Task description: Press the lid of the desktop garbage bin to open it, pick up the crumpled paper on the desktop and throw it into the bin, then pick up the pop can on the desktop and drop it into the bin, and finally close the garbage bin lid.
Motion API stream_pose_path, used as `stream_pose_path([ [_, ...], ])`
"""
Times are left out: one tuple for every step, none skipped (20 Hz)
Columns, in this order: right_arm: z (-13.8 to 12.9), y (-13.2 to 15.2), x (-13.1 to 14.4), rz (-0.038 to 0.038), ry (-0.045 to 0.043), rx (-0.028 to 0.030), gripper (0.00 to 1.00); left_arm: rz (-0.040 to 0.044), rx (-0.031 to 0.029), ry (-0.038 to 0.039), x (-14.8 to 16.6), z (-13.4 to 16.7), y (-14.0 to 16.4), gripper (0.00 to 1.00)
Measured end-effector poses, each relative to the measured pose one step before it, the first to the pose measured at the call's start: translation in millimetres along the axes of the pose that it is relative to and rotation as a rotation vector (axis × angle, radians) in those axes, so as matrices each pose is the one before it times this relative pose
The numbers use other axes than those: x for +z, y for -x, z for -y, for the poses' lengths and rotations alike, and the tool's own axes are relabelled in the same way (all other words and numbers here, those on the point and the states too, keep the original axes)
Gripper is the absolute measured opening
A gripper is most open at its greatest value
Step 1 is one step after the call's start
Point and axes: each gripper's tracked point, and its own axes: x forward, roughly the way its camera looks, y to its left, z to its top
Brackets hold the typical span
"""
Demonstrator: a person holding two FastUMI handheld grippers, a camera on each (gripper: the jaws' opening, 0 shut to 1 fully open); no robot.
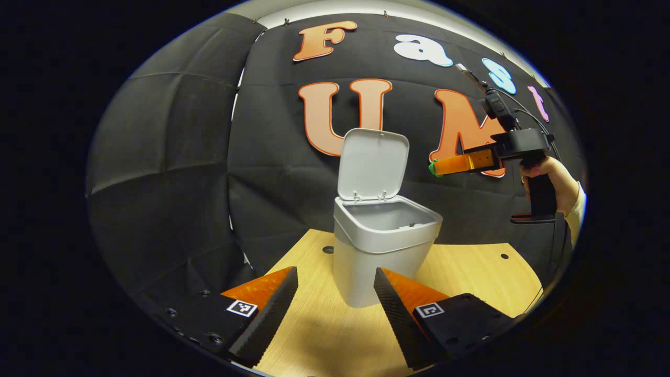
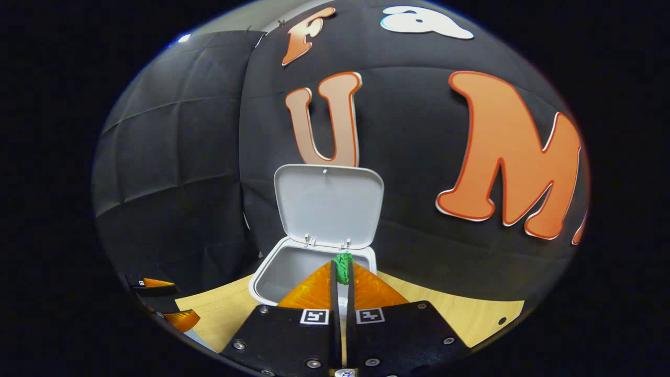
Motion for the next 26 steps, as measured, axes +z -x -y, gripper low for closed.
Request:
stream_pose_path([
  [-4.43, -9.9, -3.9, -0.01576, -0.0026, 0.00288, 0.04, -0.00249, 0.00618, 0.00061, -0.37, -4.23, -0.48, 0.93],
  [-3.81, -8.45, -5.91, -0.01993, -0.00226, 0.00619, 0.04, -0.00293, 0.00621, -0.00037, -0.46, -4.76, -1.34, 0.93],
  [-5.54, -8.07, -8.36, -0.01763, -0.00304, 0.00531, 0.04, -0.00178, 0.00772, 0.00064, -1.89, -4.74, -0.88, 0.94],
  [-2.72, -6.94, -5.52, -0.01833, 0.00172, -0.00249, 0.04, -0.00188, 0.00694, 0.00312, -0.56, -4.9, -0.3, 0.94],
  [-1.68, -5.78, -6.12, -0.01512, 0.00678, -0.00765, 0.04, -0.00286, 0.00464, 0.00482, -1.52, -4.84, 0.08, 0.93],
  [0.79, -2.15, -4.35, -0.01531, 0.0066, -0.01334, 0.04, -0.00394, 0.00236, 0.00476, -0.07, -3.81, -0.46, 0.93],
  [-1.32, -3.32, -3.14, -0.01481, 0.00348, 0.00355, 0.04, -0.00383, 0.00205, 0.00325, -1.73, -2.84, -2.04, 0.93],
  [-2.15, -4.13, -3.59, -0.01177, -0.00212, 0.00923, 0.05, -0.00191, 0.00181, 0.00058, 0.15, -2.73, -0.16, 0.93],
  [0.52, -4.34, -2.49, -0.00861, -0.0036, 0.00603, 0.06, -0.00125, 0.00043, -0.00212, -1.12, -1.13, -1.23, 0.93],
  [-1.41, -2.2, -0.68, -0.00035, -0.01098, 0.00487, 0.08, -0.00106, 0.0011, -0.00335, -0.05, -0.59, -0.9, 0.93],
  [-5.67, -5.34, 0.08, 0.0042, -0.01288, 0.0103, 0.18, -0.00092, 0.00161, -0.00392, 0.28, -2.22, 0.8, 0.93],
  [0.31, -0.81, 1.35, 0.00705, -0.00504, -0.0096, 0.23, -0.00037, -0.00002, -0.00189, 1.09, -1.14, 0.31, 0.93],
  [3.29, -0.98, -0.09, 0.00692, 0.00035, -0.01212, 0.38, -0.00038, -0.00166, -0.00155, -0.14, 0.46, -1.17, 0.93],
  [1.95, -0.81, 1.76, 0.00635, -0.00073, -0.00995, 0.52, 0.00186, -0.00091, -0.00223, 1.65, -1.05, -0.31, 0.93],
  [0.64, -1.67, -1.24, -0.00031, -0.00291, -0.00177, 0.67, 0.00123, -0.00145, -0.00298, 0.12, 0.71, -1.24, 0.92],
  [-0.36, 0.43, 0.08, -0.00116, -0.00537, 0.00505, 0.81, 0.00029, -0.00118, -0.00198, 0.9, 0.55, -0.87, 0.92],
  [0.64, -0.68, -2.56, -0.00267, -0.00722, -0.00007, 0.96, -0.00029, -0.00371, -0.00093, -0.61, 1.08, -1.22, 0.92],
  [2.06, 1.21, -0.3, 0.00301, -0.00506, -0.00164, 0.95, -0.00225, -0.00437, -0.00016, 0.76, 2.0, -0.06, 0.93],
  [2.23, 1.21, -0.48, 0.00253, -0.00454, -0.00384, 0.96, -0.00151, -0.00687, -0.00051, -0.36, 2.19, -1.57, 0.93],
  [2.51, 2.97, 0.01, 0.00497, -0.0036, -0.00247, 0.96, -0.00153, -0.00512, 0.00015, 0.06, 3.17, -1.48, 0.93],
  [2.9, 4.04, 0.1, 0.00499, -0.00459, -0.00411, 0.96, -0.00115, -0.00583, 0.00027, 0.14, 2.58, -0.46, 0.93],
  [3.69, 4.56, 0.92, 0.00707, -0.00519, -0.00431, 0.96, -0.00047, -0.00656, 0.00057, 0.71, 3.06, -1.08, 0.93],
  [3.87, 4.79, 0.77, 0.0079, -0.00305, -0.00383, 0.96, -0.0005, -0.00842, 0.00104, -0.36, 5.56, -3.15, 0.93],
  [5.68, 6.13, 1.2, 0.00863, -0.00216, -0.00835, 0.96, -0.00084, -0.00992, 0.00018, 0.29, 4.94, -1.61, 0.93],
  [6.62, 6.05, 0.21, 0.00809, -0.00092, -0.01178, 0.96, -0.00215, -0.00812, -0.00327, -0.05, 5.7, -1.38, 0.94],
  [8.05, 8.66, 1.59, 0.01389, -0.00587, -0.01371, 0.95, -0.0014, -0.00876, -0.00578, 1.06, 6.05, -1.76, 0.93],
])
